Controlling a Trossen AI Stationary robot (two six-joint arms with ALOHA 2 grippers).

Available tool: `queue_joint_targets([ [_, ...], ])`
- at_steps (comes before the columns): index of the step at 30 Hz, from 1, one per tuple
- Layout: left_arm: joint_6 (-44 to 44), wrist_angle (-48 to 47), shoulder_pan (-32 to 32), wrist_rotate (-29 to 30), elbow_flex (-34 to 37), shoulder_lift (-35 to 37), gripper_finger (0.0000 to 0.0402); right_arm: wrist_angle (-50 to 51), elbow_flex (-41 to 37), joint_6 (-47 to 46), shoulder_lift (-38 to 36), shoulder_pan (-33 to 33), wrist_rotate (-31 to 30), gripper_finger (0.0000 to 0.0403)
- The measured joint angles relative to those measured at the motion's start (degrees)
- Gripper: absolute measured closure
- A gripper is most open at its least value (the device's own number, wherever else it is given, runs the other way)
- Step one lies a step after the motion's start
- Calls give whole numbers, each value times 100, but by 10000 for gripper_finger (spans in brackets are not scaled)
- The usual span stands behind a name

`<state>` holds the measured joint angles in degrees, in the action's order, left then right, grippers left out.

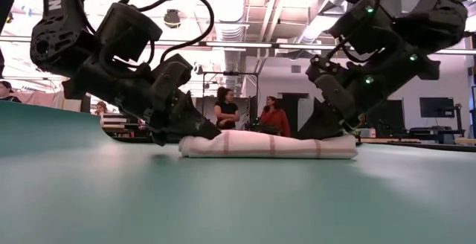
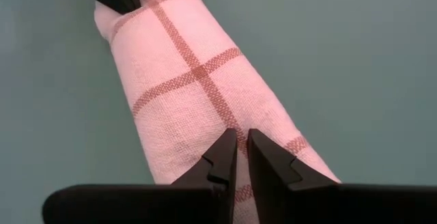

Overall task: Roll towel
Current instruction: Roll the white stripe towel

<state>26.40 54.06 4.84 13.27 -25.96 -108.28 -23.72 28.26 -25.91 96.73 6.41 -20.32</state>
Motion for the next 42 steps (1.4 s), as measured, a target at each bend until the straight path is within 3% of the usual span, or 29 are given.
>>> queue_joint_targets([
  [17, 224, -180, -2, -54, 44, -12, 401, -317, -293, 90, 12, 109, -240, 340],
  [30, 495, -91, 1, 63, 67, -15, 401, -1639, -324, 47, 849, 146, -402, 340],
  [34, 694, -355, 14, -192, 83, 279, 401, -1272, -324, -94, 485, 190, -289, 340],
  [42, 467, -1842, 76, 53, 103, 1621, 401, -349, -363, 66, -560, 252, -352, 340],
])
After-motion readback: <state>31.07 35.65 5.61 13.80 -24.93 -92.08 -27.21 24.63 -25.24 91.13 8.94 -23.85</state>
